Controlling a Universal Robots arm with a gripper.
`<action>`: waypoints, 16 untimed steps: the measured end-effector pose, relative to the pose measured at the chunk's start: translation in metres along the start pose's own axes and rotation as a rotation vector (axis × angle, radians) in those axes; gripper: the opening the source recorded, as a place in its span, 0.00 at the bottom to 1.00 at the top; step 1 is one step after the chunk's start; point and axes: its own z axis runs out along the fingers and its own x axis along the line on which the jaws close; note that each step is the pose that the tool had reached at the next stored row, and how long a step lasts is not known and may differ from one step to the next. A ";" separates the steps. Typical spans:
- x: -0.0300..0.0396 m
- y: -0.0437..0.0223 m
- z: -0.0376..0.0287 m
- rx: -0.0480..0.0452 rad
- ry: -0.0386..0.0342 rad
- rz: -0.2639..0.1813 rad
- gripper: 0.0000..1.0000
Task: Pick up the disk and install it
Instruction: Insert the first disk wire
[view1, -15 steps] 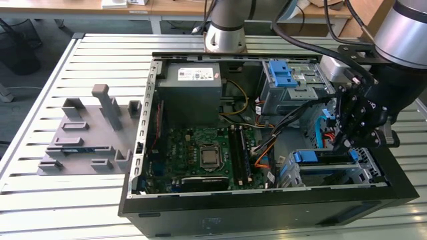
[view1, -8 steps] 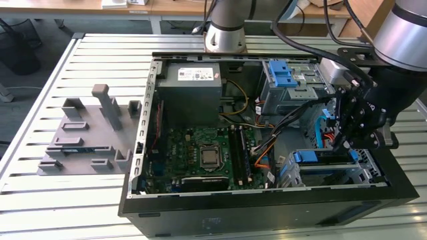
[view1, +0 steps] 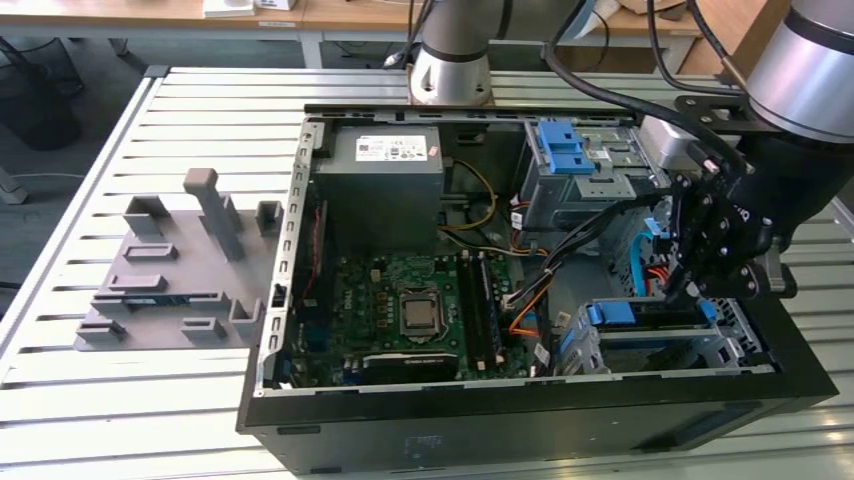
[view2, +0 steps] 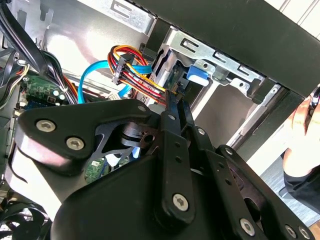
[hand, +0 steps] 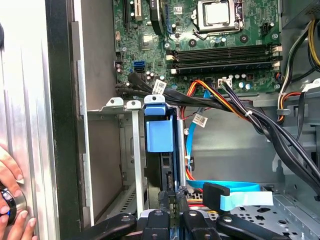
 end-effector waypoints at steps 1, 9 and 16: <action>0.0000 -0.0001 0.0002 -0.0008 -0.0001 0.000 0.17; -0.0002 -0.0008 0.0013 -0.0110 -0.0028 -0.001 0.17; -0.0003 -0.0037 0.0028 -0.0192 -0.0033 -0.001 0.17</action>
